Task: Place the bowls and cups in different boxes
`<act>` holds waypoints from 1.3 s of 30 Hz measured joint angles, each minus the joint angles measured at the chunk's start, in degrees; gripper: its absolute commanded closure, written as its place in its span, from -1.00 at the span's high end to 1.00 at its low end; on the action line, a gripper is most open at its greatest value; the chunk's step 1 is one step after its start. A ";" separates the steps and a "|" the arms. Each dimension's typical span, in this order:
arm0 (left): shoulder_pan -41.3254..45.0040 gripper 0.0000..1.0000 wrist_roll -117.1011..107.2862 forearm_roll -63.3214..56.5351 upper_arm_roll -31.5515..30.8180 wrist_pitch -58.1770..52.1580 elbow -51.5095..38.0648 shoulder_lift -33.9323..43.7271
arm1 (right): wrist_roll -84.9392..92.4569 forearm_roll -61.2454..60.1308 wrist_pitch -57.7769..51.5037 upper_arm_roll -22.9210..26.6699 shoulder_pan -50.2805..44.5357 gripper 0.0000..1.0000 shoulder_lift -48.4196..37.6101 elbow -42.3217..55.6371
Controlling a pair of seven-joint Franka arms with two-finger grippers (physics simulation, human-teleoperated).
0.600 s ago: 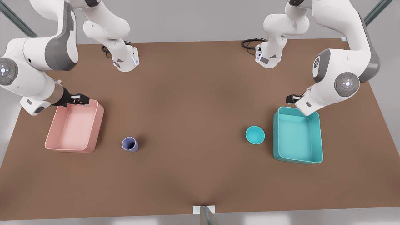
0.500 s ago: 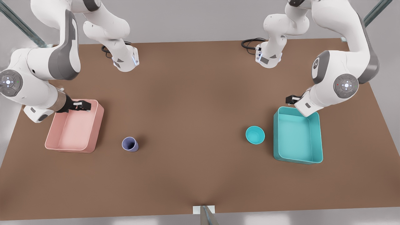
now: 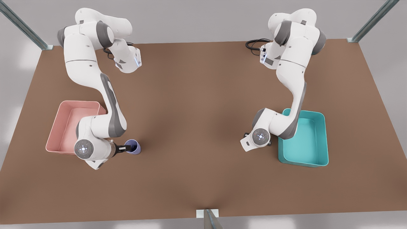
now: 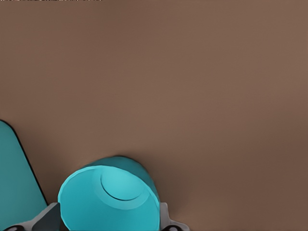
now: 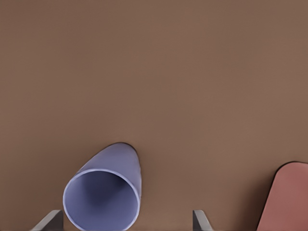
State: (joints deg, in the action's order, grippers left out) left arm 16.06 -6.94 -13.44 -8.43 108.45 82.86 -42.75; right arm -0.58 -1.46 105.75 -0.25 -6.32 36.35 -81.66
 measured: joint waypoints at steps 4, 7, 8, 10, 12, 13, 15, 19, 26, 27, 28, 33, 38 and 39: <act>0.58 1.00 -1.87 -0.90 0.08 3.37 1.90 -0.96 | 0.07 -1.00 3.50 0.09 0.39 1.00 -0.61 -6.03; 0.96 1.00 -3.14 -1.10 0.09 5.06 2.67 -1.68 | 0.12 -1.22 5.98 0.15 0.43 1.00 -0.06 -8.04; 1.11 1.00 -3.56 -1.14 0.08 5.47 2.84 -2.02 | 0.13 -1.26 6.70 0.14 0.43 1.00 0.42 -8.24; 1.35 1.00 -4.46 -1.19 0.09 6.10 3.12 -2.50 | 0.15 -1.31 7.96 0.15 0.41 1.00 1.34 -8.33; 1.41 0.84 -5.28 -1.22 0.09 6.52 3.25 -2.68 | 0.17 -1.35 8.87 0.10 0.40 1.00 2.16 -8.41; 1.42 0.47 -5.67 -1.25 0.08 6.67 3.28 -2.71 | 0.18 -1.36 9.22 0.09 0.45 1.00 2.63 -8.43; 1.40 0.00 -6.45 -1.41 0.13 6.79 3.29 -2.69 | 0.22 -1.37 9.79 0.08 0.90 0.83 3.30 -8.45; 1.42 -0.40 -8.35 -1.94 0.16 6.84 3.17 -2.61 | 0.85 -1.67 10.47 0.09 1.25 -0.54 3.35 -8.45; 2.48 -0.57 -11.01 -1.67 0.17 4.33 2.73 1.06 | 2.07 -2.04 10.49 -0.08 0.28 -0.57 2.36 -8.37; 2.53 -0.57 -11.64 -1.57 0.17 3.52 2.61 2.76 | 2.19 -1.95 9.86 -0.09 0.31 -0.57 1.09 -8.37; 2.39 -0.57 -12.37 -1.50 0.16 2.57 2.40 4.76 | 2.45 -1.88 8.87 -0.10 0.54 -0.57 -0.36 -8.18; -6.29 -0.57 -15.55 -0.71 0.30 -4.12 -0.06 15.57 | 6.18 -0.36 0.46 3.01 5.31 -0.57 -8.21 -6.20; -16.51 -0.57 -17.82 -0.52 2.37 -2.79 3.98 16.53 | 14.36 2.00 -3.46 4.69 16.09 -0.57 -10.77 -7.03; -17.62 -0.57 -18.14 -0.49 3.30 -1.46 5.55 16.04 | 16.09 2.29 -3.84 4.71 17.69 -0.57 -10.92 -7.24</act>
State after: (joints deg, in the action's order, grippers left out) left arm -1.56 -25.08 -13.93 -5.14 106.98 88.41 -26.71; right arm 15.51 0.83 101.91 4.46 11.37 25.43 -88.91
